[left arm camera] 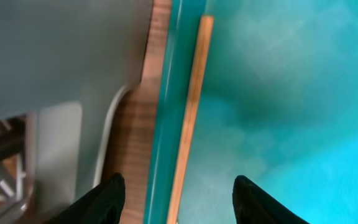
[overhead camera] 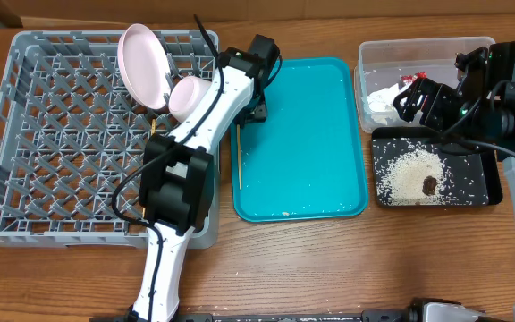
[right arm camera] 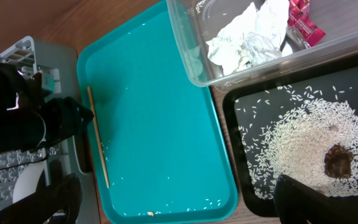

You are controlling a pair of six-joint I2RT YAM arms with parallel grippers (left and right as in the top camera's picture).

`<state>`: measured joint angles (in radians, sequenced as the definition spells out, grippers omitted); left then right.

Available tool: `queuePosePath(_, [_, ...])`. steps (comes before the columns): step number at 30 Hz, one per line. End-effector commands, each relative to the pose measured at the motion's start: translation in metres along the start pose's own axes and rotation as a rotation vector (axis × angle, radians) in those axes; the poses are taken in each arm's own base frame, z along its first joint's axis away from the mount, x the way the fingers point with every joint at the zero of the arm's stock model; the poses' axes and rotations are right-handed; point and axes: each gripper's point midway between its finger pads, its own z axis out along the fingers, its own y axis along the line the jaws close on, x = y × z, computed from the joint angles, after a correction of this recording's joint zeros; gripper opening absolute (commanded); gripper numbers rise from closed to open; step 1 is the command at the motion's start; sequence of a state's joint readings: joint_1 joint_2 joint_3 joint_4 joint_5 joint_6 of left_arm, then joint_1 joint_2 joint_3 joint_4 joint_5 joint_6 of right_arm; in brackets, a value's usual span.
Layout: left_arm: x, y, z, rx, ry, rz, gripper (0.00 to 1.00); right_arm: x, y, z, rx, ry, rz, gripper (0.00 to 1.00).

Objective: Sort waste into correct bins and load items into the dishwasher
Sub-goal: 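Move the left gripper back to the second chopstick on the teal tray, then close the left gripper on the chopstick at the tray edge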

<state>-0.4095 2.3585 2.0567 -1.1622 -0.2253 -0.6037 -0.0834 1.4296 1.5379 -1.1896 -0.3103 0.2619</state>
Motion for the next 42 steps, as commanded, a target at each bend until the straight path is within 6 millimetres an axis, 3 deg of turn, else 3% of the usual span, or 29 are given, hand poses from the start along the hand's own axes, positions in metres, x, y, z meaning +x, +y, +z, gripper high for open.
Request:
queuePosePath(1, [0.006, -0.004, 0.01, -0.014, 0.003, 0.013, 0.57, -0.001, 0.002, -0.002, -0.002, -0.01, -0.011, 1.0])
queuePosePath(19, [0.022, -0.008, 0.039, -0.016, 0.011, 0.027, 0.56, -0.001, 0.002, -0.002, -0.002, -0.01, -0.011, 1.0])
queuePosePath(25, [0.019, -0.017, 0.038, 0.003, -0.016, 0.056, 0.56, -0.001, 0.002, -0.002, -0.002, -0.01, -0.011, 1.0])
queuePosePath(36, [0.001, -0.02, 0.005, 0.023, -0.053, 0.093, 0.57, -0.001, 0.002, -0.002, -0.002, -0.01, -0.011, 1.0])
queuePosePath(42, [-0.002, -0.021, 0.0, 0.026, -0.057, 0.107, 0.58, -0.001, 0.002, -0.002, -0.002, -0.01, -0.011, 1.0])
